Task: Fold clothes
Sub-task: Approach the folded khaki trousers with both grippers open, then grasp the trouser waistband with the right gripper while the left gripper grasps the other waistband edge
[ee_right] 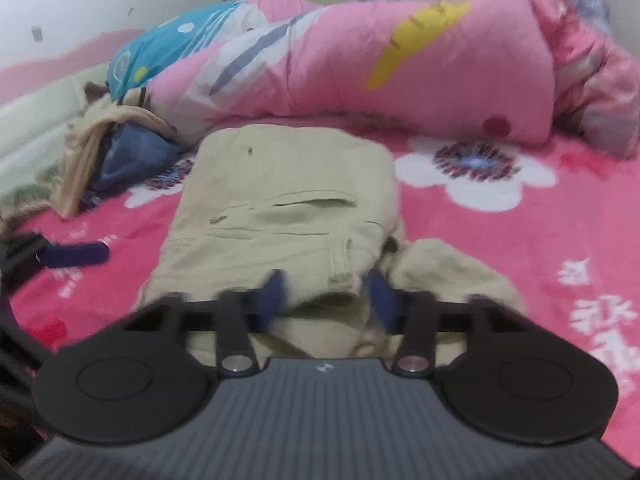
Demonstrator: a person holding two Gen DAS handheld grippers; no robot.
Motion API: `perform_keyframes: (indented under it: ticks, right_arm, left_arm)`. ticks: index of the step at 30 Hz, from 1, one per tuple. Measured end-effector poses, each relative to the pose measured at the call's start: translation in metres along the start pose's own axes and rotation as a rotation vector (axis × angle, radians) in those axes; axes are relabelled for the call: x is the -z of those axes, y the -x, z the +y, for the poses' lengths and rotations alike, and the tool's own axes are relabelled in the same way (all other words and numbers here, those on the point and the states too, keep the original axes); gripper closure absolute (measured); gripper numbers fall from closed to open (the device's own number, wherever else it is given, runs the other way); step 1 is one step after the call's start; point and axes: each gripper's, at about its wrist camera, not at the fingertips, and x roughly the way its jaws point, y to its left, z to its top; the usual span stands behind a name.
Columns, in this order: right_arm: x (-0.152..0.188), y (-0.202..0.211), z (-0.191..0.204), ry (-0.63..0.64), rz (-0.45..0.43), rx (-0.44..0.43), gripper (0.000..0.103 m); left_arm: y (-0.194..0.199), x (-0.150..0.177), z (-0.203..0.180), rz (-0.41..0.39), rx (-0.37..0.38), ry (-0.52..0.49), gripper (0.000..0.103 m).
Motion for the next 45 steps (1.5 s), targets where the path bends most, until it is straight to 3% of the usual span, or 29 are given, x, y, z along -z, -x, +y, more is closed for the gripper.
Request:
perform_keyframes:
  ticks: [1,2,11,15,17,19,21,23,25,29,32,36,40,45]
  right_arm:
    - [-0.002,0.001,-0.002,-0.017,-0.007,-0.03,0.084]
    - [-0.003,0.002,-0.004,-0.035,-0.014,-0.06,0.087]
    - [-0.018,0.009,-0.019,-0.192,-0.08,-0.33,0.091]
    - [-0.025,0.013,-0.026,-0.261,-0.109,-0.45,0.092]
    - [-0.028,0.015,-0.03,-0.296,-0.123,-0.51,0.092]
    - [-0.031,0.016,-0.033,-0.331,-0.137,-0.57,0.092]
    - [-0.033,0.018,-0.037,-0.339,-0.138,-0.59,0.089]
    - [-0.028,0.025,-0.05,-0.393,-0.159,-0.618,0.085]
    - [-0.022,0.038,-0.059,-0.39,-0.201,-0.581,0.075]
    - [-0.009,0.059,-0.048,-0.167,-0.208,-0.336,0.049]
    - [0.004,0.056,-0.008,0.136,-0.138,-0.224,0.043]
    - [0.027,0.053,0.029,0.482,-0.113,-0.143,0.038]
    - [0.039,0.06,0.036,0.634,-0.084,-0.108,0.024]
    - [0.054,0.048,0.05,0.821,-0.026,-0.018,0.023]
  left_arm:
    - [-0.001,-0.001,-0.002,-0.005,0.008,-0.01,0.001]
    - [-0.002,-0.003,-0.004,-0.011,0.02,-0.024,0.001]
    - [-0.028,-0.033,-0.026,-0.052,0.05,-0.095,0.001]
    - [-0.045,-0.052,-0.031,-0.058,0.021,-0.117,0.009]
    - [-0.052,-0.057,-0.029,-0.056,0.005,-0.1,0.022]
    - [-0.059,-0.063,-0.026,-0.054,-0.012,-0.083,0.051]
    - [-0.063,-0.067,-0.011,-0.032,-0.002,0.025,0.068]
    - [-0.062,-0.07,0.009,-0.015,0.027,0.137,0.073]
    - [-0.058,-0.073,0.029,-0.013,0.034,0.231,0.076]
    - [-0.039,-0.079,0.075,-0.029,0.07,0.413,0.078]
    - [-0.022,-0.08,0.109,-0.065,0.055,0.513,0.08]
    - [-0.002,-0.079,0.144,-0.1,0.014,0.596,0.084]
    - [0.007,-0.071,0.167,-0.109,-0.005,0.639,0.086]
    - [0.009,-0.05,0.182,-0.117,0.003,0.686,0.086]
